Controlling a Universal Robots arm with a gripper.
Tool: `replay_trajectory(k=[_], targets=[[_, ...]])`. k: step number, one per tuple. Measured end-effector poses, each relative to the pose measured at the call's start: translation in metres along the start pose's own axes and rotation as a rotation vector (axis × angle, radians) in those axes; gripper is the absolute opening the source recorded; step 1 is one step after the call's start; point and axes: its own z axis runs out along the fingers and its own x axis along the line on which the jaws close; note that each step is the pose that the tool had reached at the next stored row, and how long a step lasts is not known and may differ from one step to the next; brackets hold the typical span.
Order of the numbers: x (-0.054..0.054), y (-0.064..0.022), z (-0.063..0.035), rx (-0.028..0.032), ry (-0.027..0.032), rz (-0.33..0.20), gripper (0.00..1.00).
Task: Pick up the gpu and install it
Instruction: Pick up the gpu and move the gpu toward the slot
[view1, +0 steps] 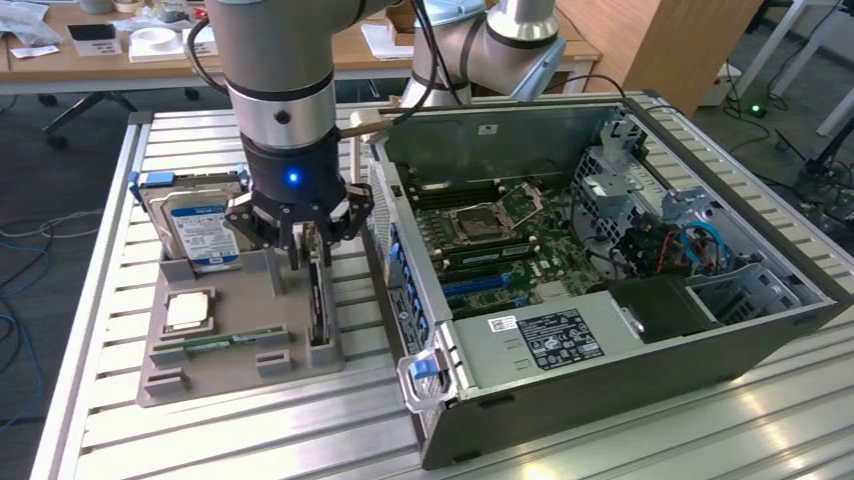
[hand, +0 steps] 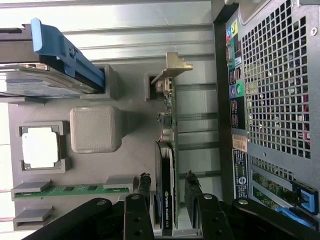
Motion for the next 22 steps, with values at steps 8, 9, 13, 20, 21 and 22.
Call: replay_trajectory(k=[8, 9, 13, 20, 21, 22], targets=[[0.000, -0.0003, 0.0078, -0.0002, -0.0001, 0.000, 0.42], [0.000, -0.0004, 0.0086, -0.0002, -0.0002, 0.000, 0.42], [-0.001, -0.0005, 0.0112, 0.0000, -0.0001, 0.000, 0.42], [-0.002, -0.0005, 0.0128, 0.0007, -0.0002, 0.000, 0.42], [-0.002, -0.0005, 0.0128, 0.0008, -0.0002, 0.000, 0.42], [-0.002, -0.0005, 0.0134, 0.0005, -0.0004, 0.000, 0.42]])
